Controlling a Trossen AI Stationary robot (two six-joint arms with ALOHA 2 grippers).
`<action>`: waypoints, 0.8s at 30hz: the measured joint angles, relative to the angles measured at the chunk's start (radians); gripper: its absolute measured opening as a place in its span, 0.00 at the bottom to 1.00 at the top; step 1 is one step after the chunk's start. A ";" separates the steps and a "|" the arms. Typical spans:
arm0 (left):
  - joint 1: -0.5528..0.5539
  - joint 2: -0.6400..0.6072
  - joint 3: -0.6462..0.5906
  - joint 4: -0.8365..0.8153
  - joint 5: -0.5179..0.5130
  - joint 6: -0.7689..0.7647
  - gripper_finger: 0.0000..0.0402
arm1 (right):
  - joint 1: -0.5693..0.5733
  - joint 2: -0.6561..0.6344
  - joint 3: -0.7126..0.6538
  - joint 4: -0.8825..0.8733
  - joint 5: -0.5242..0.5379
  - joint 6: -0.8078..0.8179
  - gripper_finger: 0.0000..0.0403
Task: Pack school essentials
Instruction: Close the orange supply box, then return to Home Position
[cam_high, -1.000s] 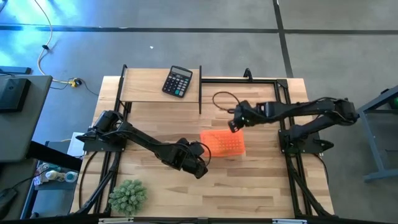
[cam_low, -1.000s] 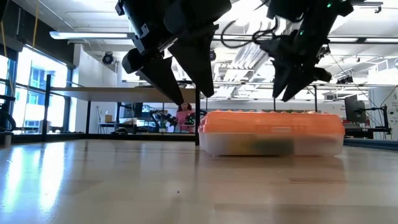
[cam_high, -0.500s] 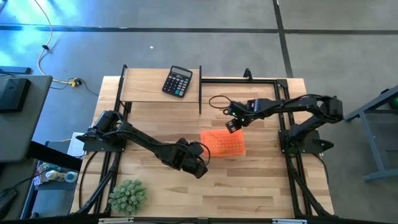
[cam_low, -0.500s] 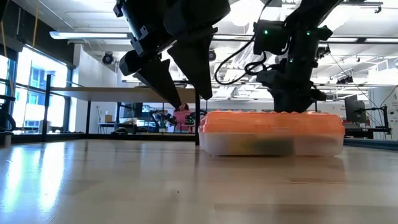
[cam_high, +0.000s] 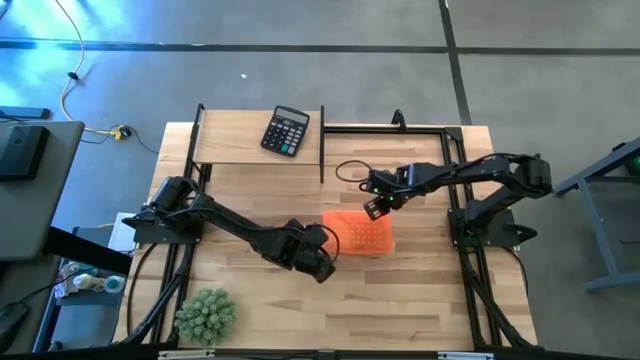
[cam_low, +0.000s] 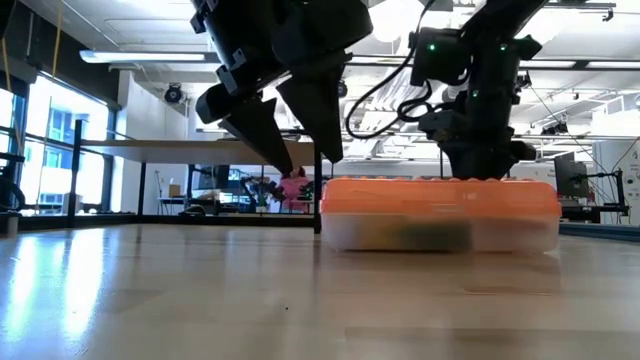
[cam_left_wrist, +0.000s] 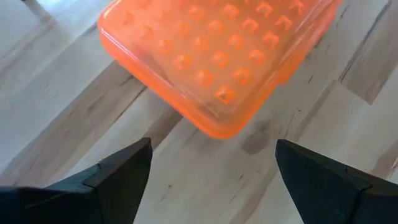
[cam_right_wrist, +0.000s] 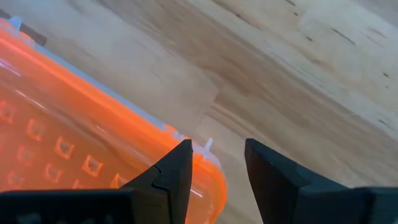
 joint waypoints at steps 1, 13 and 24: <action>0.000 0.000 0.000 0.000 0.006 0.003 0.82 | 0.002 0.000 0.000 0.000 0.001 0.001 0.34; -0.003 -0.031 -0.001 0.022 0.086 0.100 0.82 | -0.023 -0.081 0.000 -0.017 0.013 -0.046 0.34; 0.038 -0.209 0.000 0.121 0.109 0.240 0.82 | -0.034 -0.288 0.000 0.022 0.038 -0.188 0.34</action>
